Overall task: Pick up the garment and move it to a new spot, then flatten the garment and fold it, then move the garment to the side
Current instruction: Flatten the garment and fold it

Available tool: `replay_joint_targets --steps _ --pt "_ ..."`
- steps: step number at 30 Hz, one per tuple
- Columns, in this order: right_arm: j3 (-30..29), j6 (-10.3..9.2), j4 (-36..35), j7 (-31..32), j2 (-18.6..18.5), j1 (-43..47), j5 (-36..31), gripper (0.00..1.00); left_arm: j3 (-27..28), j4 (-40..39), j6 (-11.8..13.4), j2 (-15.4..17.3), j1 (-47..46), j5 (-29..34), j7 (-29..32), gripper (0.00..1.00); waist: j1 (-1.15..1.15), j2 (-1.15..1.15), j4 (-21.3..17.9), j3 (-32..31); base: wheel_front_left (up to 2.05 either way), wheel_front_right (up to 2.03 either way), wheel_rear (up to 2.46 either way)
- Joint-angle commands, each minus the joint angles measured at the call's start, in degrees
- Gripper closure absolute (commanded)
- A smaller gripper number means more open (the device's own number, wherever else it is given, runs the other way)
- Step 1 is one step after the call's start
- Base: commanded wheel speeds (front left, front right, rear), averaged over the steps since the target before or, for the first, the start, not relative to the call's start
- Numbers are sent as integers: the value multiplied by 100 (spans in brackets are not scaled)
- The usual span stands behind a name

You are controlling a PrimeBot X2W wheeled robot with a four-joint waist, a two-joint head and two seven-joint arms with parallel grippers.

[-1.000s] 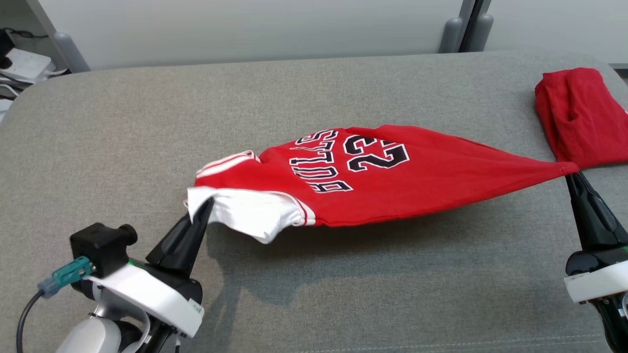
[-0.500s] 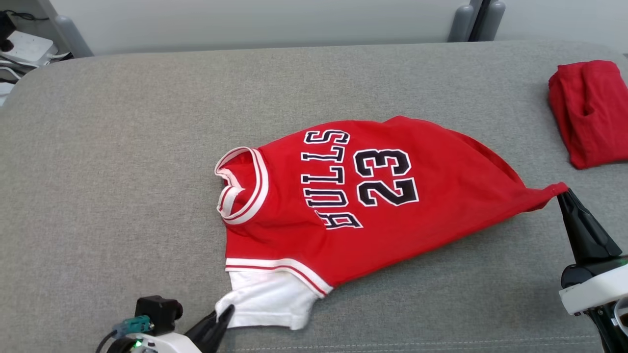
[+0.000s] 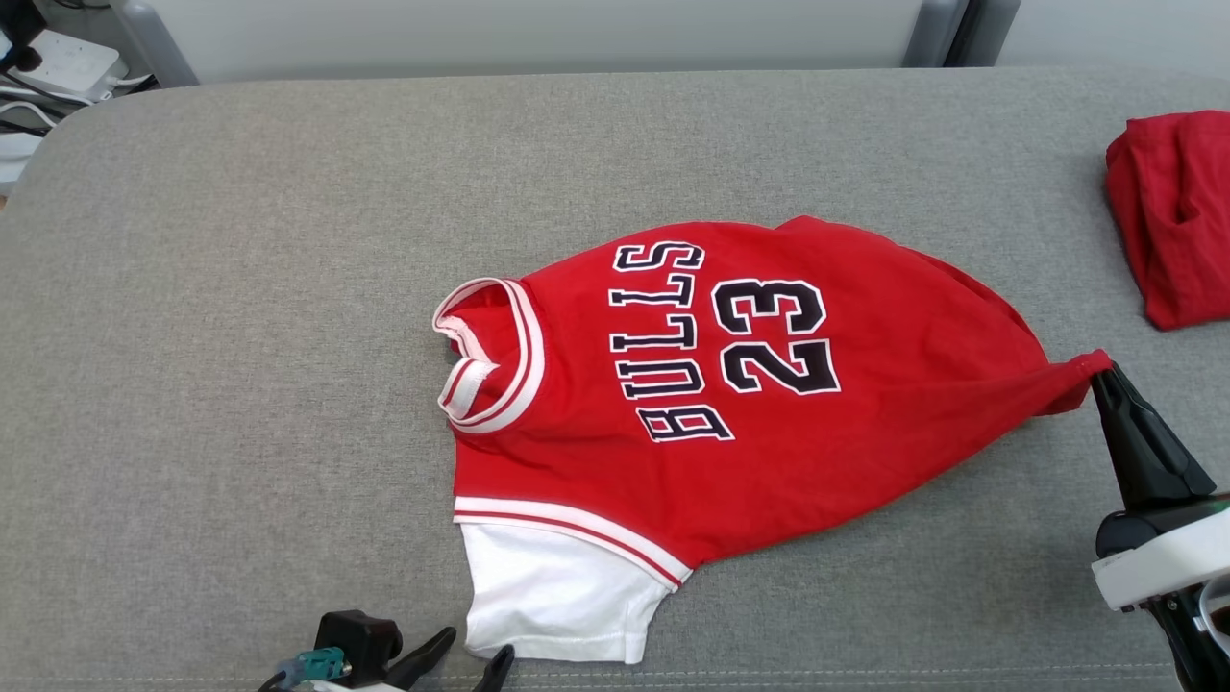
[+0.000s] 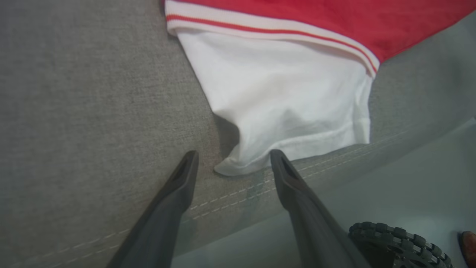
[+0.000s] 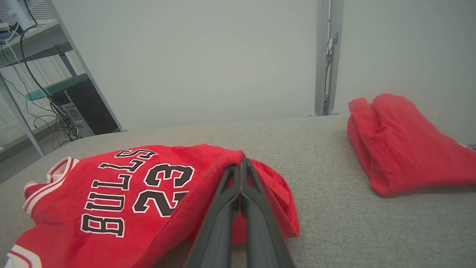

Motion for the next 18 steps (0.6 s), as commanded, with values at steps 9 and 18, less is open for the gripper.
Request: replay_joint_targets --steps 9,18 --pt "74 0 -124 -77 -204 -129 11 100 7 124 3 44 -342 111 25 100 0 0 -81 7 0 0 0" --pt "-37 0 -185 -77 -267 -91 33 100 388 -749 -98 272 -277 -496 141 100 0 0 -72 -154 0 0 0"
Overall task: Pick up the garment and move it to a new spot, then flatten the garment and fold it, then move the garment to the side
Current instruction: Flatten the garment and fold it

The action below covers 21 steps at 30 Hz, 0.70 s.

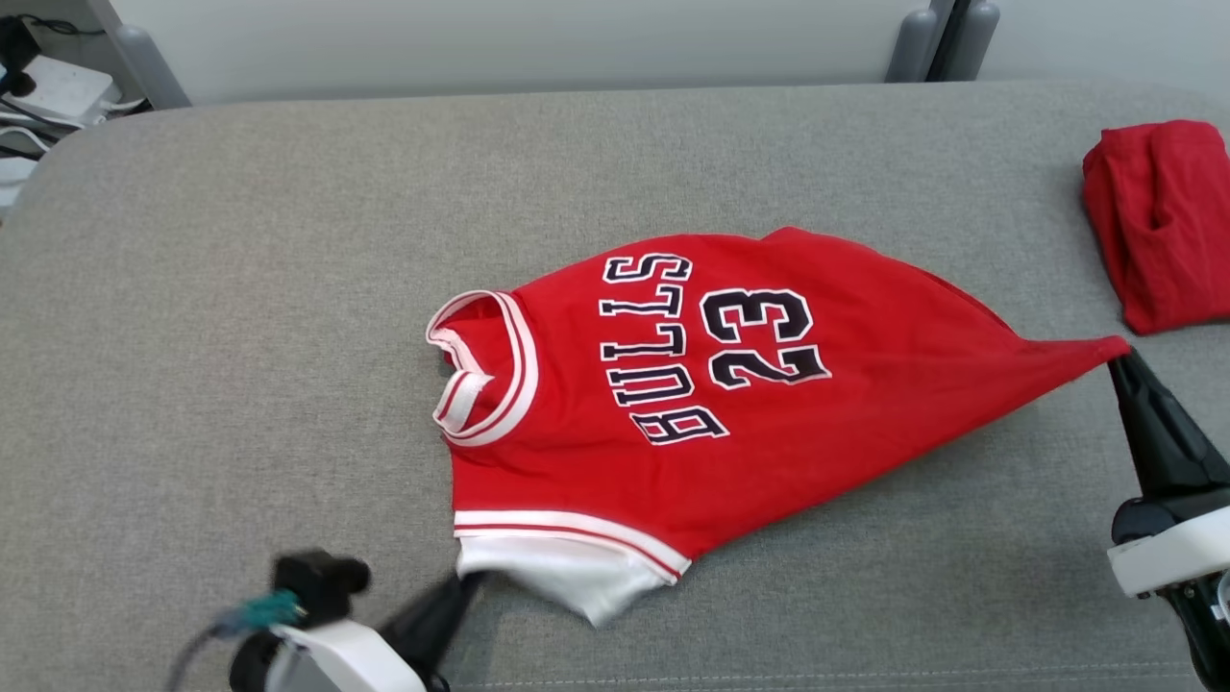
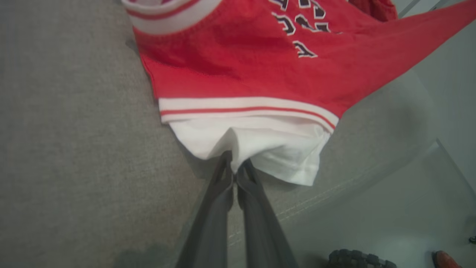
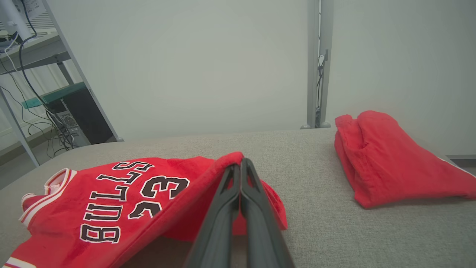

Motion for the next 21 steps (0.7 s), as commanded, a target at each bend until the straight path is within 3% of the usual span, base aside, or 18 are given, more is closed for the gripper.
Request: replay_joint_targets --steps 1,7,14,18,21 --pt "-1 0 -198 -77 -192 -59 57 100 336 -319 -35 192 -197 -110 -95 100 0 0 22 -58 0 0 0" --pt "-169 0 -533 -77 -405 -358 176 100 1402 -1948 68 773 -751 -479 -288 100 0 0 55 -356 0 0 0" --pt "-427 0 -864 -77 -562 -890 352 100 2004 -2876 52 632 -1629 -1602 -59 100 0 0 -87 -818 0 0 0" --pt "-968 0 -1511 -77 -739 -721 429 100 2311 -3805 360 544 -1833 -2094 87 100 0 0 -159 -929 0 0 0" --pt "-1589 0 -2187 -67 -906 -474 398 100 2501 -4600 609 296 -1955 -3007 291 100 0 0 -213 -971 0 0 0"
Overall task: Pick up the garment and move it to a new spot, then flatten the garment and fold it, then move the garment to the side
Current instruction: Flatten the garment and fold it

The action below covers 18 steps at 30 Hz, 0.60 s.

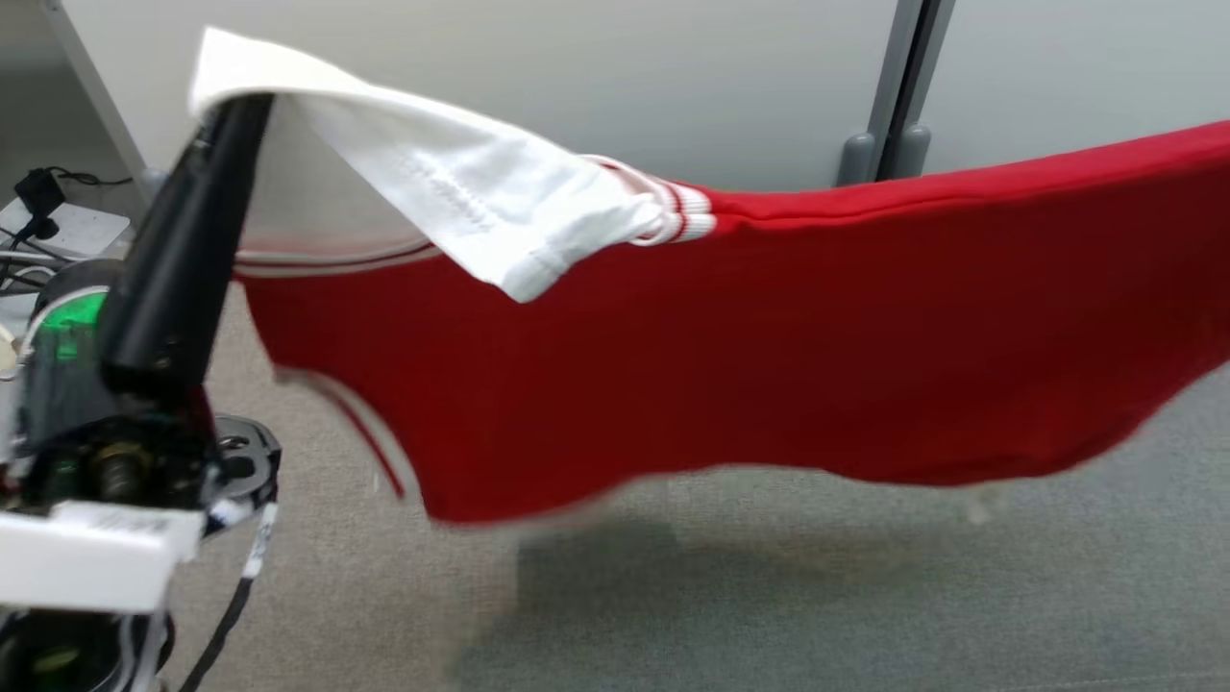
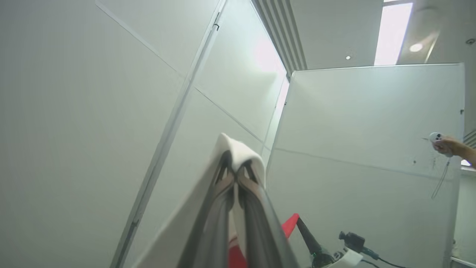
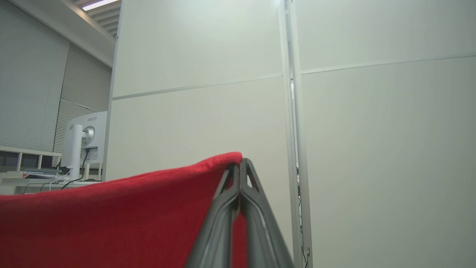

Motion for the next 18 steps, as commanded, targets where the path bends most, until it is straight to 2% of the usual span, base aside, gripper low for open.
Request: replay_joint_targets --steps 1,4,6,8,9,11,13,14,16,18 --pt "-360 0 -511 7 -253 190 -11 100 389 -500 214 65 -386 -550 164 100 0 0 -59 -30 0 0 0" --pt "-642 0 -902 407 -116 487 -96 100 516 -648 638 32 -372 -1149 428 100 0 0 -90 11 0 0 0" --pt "-448 0 -867 734 15 583 -181 100 442 -386 820 100 -337 -1207 587 100 0 0 -87 162 0 0 0" --pt "-49 0 -606 894 149 376 -251 100 296 184 844 138 -439 -1102 659 100 0 0 -67 360 0 0 0" --pt "434 0 -121 963 283 -191 -230 100 112 1031 709 158 -827 -823 635 100 0 0 -42 567 0 0 0" --pt "972 0 646 1170 365 -1055 -233 100 -111 2154 493 157 -1588 -376 525 100 0 0 1 759 0 0 0" --pt "1471 0 1701 1279 542 -2330 -385 100 -236 3461 307 -29 -2647 81 166 100 0 0 2 939 0 0 0" --pt "1471 0 1701 1279 542 -2330 -385 100 -236 3461 307 -29 -2647 81 166 100 0 0 2 939 0 0 0" --pt "1921 0 2810 1236 863 -3664 -695 100 -403 4682 102 -214 -3761 566 -243 100 0 0 7 1059 0 0 0" --pt "1917 0 3774 739 1120 -4857 -1035 100 -472 5565 -171 -421 -4794 844 -651 100 0 0 63 1140 0 0 0"
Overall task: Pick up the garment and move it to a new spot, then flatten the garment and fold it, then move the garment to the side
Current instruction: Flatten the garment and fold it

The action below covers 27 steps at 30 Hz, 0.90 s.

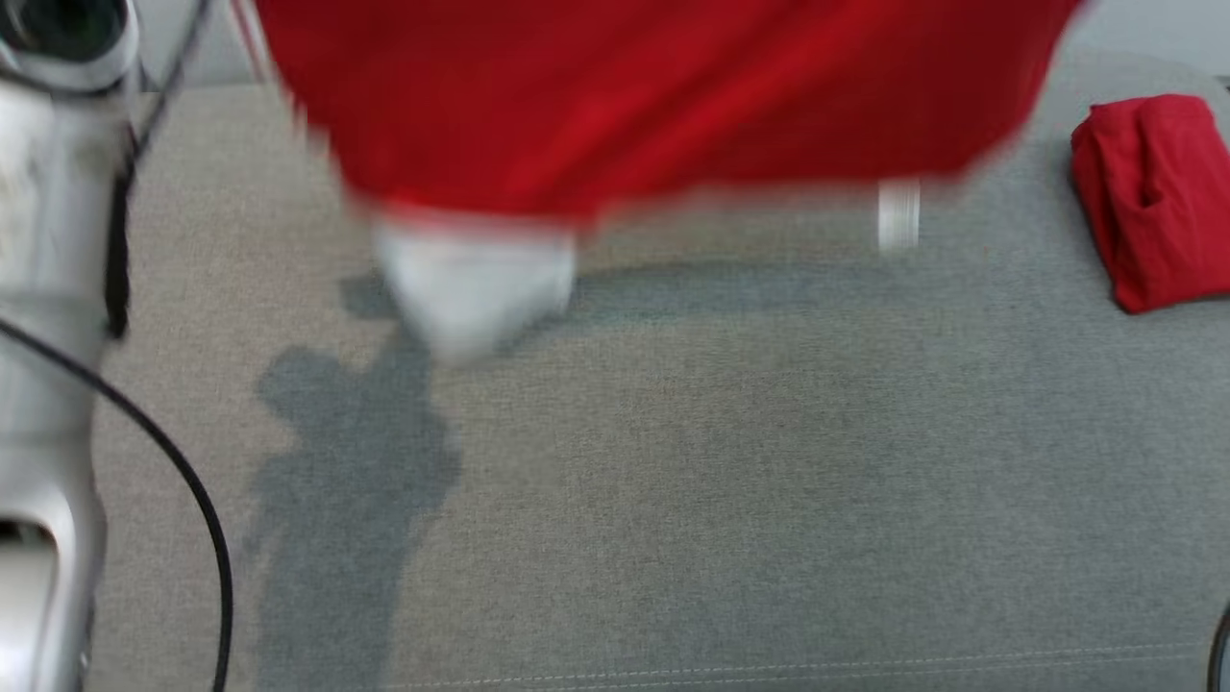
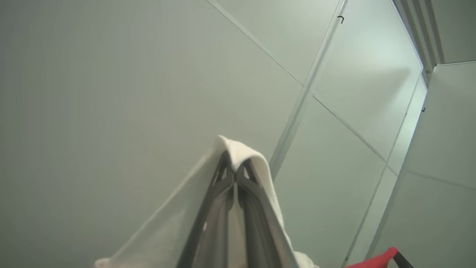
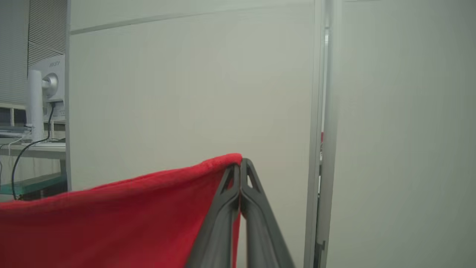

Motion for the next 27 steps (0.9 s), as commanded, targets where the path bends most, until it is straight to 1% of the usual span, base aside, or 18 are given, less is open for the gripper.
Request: replay_joint_targets --steps 1,3,6,7,10,13,16,19,20,24,27 --pt "2 -2 270 -355 -43 -498 -289 100 137 146 -196 215 -669 159 -167 100 0 0 87 116 0 0 0" --pt "42 -2 1071 -616 20 -1224 -711 100 33 698 -403 89 -1291 253 -334 100 0 0 170 173 0 0 0" --pt "362 -2 1899 -754 33 -1698 -1139 100 -177 1220 -558 -50 -1618 255 -437 100 0 0 302 324 0 0 0" --pt "612 -2 2321 -791 52 -1663 -1223 100 -379 1369 -592 -94 -1460 213 -449 100 0 0 339 467 0 0 0" --pt "1061 -2 2785 -810 91 -1293 -1179 100 -692 1227 -599 -169 -922 -58 -490 100 0 0 391 761 0 0 0" --pt "1449 -2 3054 -828 104 -753 -1007 100 -1035 1169 -601 -196 -209 -264 -611 100 0 0 428 1049 0 0 0" --pt "1571 -2 3148 -851 82 -236 -790 100 -1320 1204 -602 -249 455 -501 -763 100 0 0 410 1232 0 0 0" --pt "1475 -2 3025 -856 7 293 -674 100 -1593 1177 -602 -246 1051 -721 -926 100 0 0 348 1267 0 0 0" --pt "1356 -2 2973 -856 -40 454 -649 100 -1667 1134 -602 -229 1245 -800 -975 100 0 0 322 1257 0 0 0" --pt "647 -2 2740 -857 -166 1015 -626 100 -1880 660 -602 -27 2000 -1085 -1175 100 0 0 211 1157 0 0 0" --pt "122 -2 2482 -858 -148 1436 -707 100 -2001 107 -602 208 2607 -1168 -1311 100 0 0 185 1026 0 0 0"
